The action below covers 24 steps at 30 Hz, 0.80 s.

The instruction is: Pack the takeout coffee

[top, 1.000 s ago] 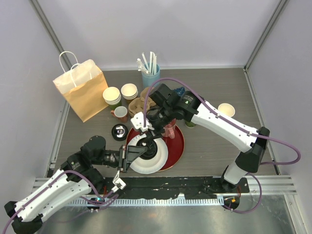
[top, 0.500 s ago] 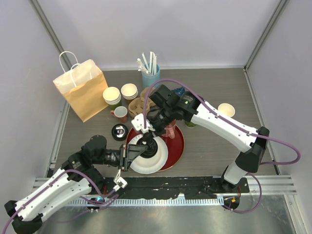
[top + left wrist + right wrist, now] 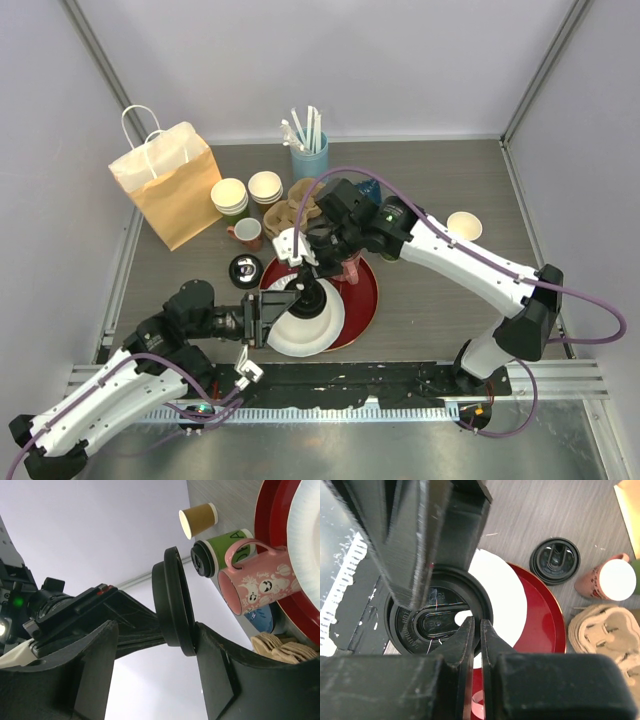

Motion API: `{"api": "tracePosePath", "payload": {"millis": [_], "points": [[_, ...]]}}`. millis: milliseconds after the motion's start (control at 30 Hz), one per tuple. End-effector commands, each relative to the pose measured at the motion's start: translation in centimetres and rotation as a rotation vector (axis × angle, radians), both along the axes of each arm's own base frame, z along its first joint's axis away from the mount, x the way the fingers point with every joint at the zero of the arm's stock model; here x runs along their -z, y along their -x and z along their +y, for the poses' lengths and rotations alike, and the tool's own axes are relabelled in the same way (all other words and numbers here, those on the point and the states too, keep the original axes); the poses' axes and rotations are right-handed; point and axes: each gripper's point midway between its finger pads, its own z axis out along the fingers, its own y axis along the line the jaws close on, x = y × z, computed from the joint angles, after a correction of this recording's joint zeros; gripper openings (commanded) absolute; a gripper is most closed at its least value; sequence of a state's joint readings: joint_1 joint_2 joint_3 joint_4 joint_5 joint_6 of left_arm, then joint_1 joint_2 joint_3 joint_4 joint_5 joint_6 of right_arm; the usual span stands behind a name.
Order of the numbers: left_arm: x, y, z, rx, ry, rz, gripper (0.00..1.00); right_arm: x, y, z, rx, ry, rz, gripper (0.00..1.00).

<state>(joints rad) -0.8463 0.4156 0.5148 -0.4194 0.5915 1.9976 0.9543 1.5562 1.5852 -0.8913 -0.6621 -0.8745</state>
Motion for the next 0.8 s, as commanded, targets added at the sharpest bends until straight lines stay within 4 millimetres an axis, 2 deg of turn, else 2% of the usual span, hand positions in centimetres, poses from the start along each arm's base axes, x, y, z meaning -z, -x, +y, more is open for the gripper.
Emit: {"api": "tracePosePath", "payload": {"millis": [0, 100, 200, 333, 433, 467, 533, 567, 600, 633, 667, 700, 733, 767], "points": [[-2.0, -0.1, 0.2, 0.033, -0.026, -0.361, 0.69, -2.6, -2.2, -0.3, 0.136, -0.072, -0.038, 0.01], [-1.5, -1.0, 0.8, -0.031, -0.042, -0.333, 0.74, -3.3, -4.3, -0.6, 0.256, -0.1, -0.07, 0.01], [-1.0, -2.4, 1.7, -0.134, -0.046, -0.276, 0.77, -4.7, -7.4, -2.0, 0.434, -0.145, -0.053, 0.01], [-0.2, -4.7, 3.0, -0.29, -0.046, -0.179, 0.8, -6.3, -12.6, -6.0, 0.71, -0.196, -0.038, 0.01], [0.1, -7.1, 4.1, -0.448, -0.036, -0.065, 0.82, -7.1, -14.6, -8.5, 0.869, -0.215, -0.032, 0.01], [-0.1, -7.7, 4.3, -0.489, -0.031, -0.04, 0.82, -7.2, -16.0, -10.1, 0.971, -0.214, -0.036, 0.01], [-0.3, -9.7, 5.0, -0.618, -0.017, 0.052, 0.82, -7.8, -16.9, -11.9, 1.064, -0.229, -0.036, 0.01], [-0.6, -10.5, 5.5, -0.678, -0.01, 0.08, 0.82, -7.9, -17.8, -13.5, 1.139, -0.238, -0.017, 0.01], [-1.7, -11.2, 5.8, -0.733, 0.02, 0.111, 0.83, -7.8, -18.4, -14.7, 1.194, -0.237, -0.018, 0.01], [-1.2, -12.0, 6.8, -0.815, -0.015, 0.139, 0.83, -8.1, -18.8, -16.0, 1.24, -0.243, -0.019, 0.01], [-0.1, -12.9, 6.9, -0.887, -0.026, 0.226, 0.84, -7.9, -19.2, -17.2, 1.287, -0.236, -0.017, 0.01], [-1.3, -13.3, 7.2, -0.933, -0.009, 0.253, 0.84, -7.6, -20.4, -19.9, 1.397, -0.224, -0.03, 0.01], [-0.3, -13.6, 8.7, -1.021, -0.076, 0.274, 0.84, -7.4, -20.7, -21.2, 1.446, -0.215, -0.031, 0.01], [1.2, -14.1, 8.8, -1.092, -0.111, 0.354, 0.84, -6.9, -21.2, -23.2, 1.531, -0.186, -0.053, 0.01]]}}
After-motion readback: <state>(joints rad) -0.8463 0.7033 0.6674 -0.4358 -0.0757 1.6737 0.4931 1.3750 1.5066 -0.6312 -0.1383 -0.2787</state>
